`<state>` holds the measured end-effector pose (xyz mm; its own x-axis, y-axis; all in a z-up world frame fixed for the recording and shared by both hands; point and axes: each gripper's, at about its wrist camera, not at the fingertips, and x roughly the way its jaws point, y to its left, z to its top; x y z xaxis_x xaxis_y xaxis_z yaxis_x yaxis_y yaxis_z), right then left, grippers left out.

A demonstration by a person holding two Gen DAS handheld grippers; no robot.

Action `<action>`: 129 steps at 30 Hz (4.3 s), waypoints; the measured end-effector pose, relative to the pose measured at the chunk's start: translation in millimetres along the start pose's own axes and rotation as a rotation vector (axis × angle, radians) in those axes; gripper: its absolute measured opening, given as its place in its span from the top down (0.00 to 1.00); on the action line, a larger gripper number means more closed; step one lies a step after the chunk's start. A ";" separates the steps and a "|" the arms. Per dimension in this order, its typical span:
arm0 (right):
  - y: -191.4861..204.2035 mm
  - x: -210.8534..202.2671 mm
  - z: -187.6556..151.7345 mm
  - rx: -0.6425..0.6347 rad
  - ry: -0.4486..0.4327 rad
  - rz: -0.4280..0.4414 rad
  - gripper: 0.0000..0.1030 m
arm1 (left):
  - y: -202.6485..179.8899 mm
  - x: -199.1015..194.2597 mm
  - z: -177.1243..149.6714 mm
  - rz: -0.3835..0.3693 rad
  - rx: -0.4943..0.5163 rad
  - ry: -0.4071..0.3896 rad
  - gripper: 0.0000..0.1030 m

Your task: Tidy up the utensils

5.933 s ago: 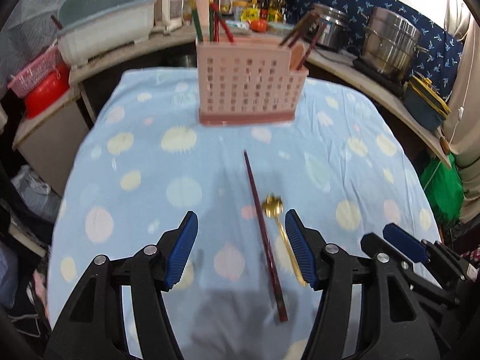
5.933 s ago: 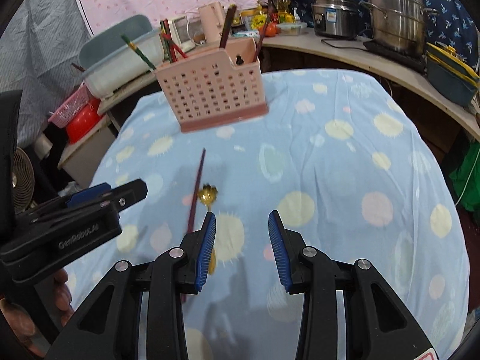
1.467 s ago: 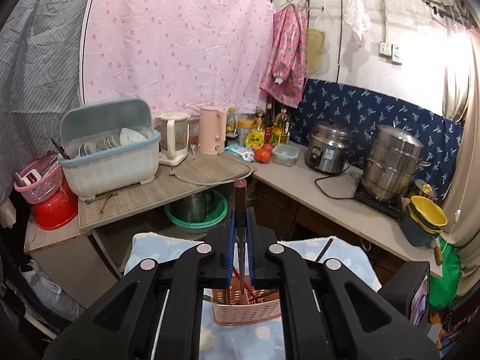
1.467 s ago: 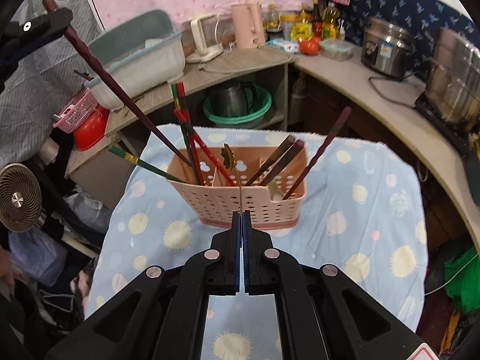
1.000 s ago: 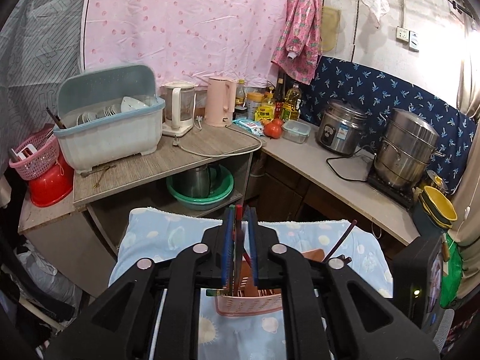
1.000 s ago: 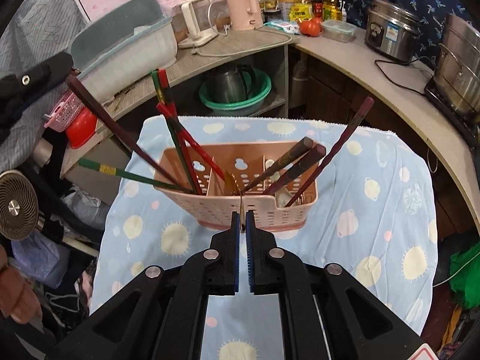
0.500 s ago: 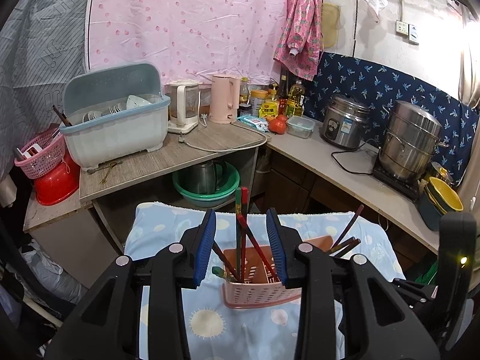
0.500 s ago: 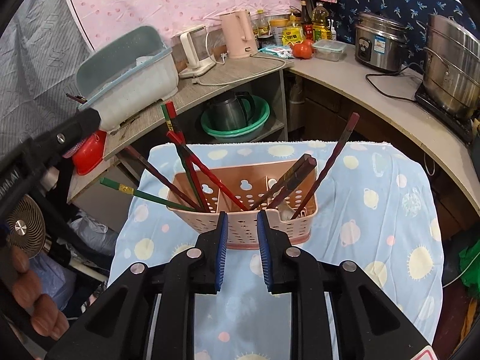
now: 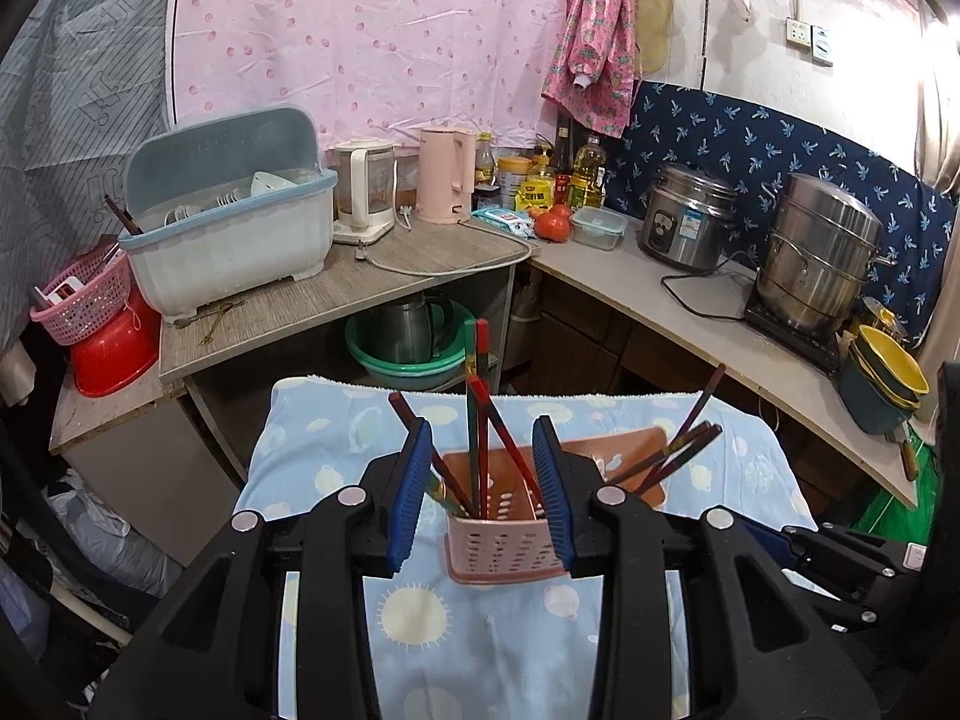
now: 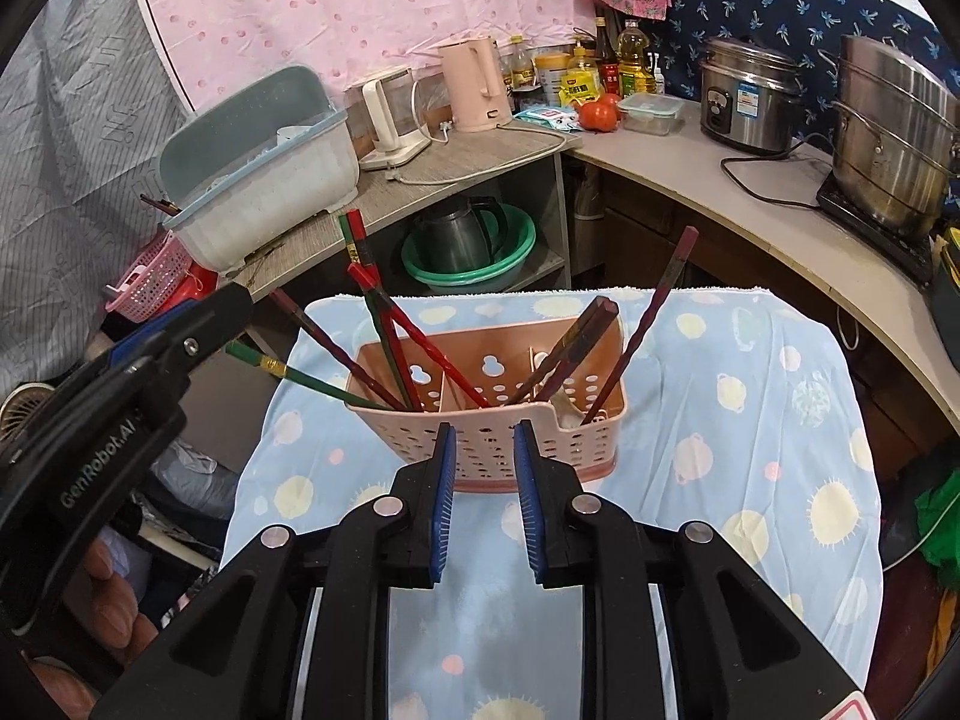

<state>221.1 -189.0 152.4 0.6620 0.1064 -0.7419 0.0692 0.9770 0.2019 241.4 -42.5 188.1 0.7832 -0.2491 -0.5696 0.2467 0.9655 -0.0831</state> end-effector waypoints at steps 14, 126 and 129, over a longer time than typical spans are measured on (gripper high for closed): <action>4.2 -30.7 -37.9 -0.018 -0.093 -0.099 0.59 | -10.4 -11.4 -46.5 -0.003 0.009 0.062 0.58; -20.9 -20.9 -101.0 0.026 -0.115 -0.238 0.14 | 1.0 -11.7 -105.7 0.225 -0.051 0.130 0.08; -20.9 -20.5 -101.2 0.027 -0.114 -0.237 0.14 | 1.3 -10.1 -105.6 0.218 -0.052 0.140 0.08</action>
<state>130.5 -192.9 98.7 0.7047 -0.1481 -0.6938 0.2514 0.9666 0.0491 173.6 -30.7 107.4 0.7273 -0.0255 -0.6858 0.0484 0.9987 0.0143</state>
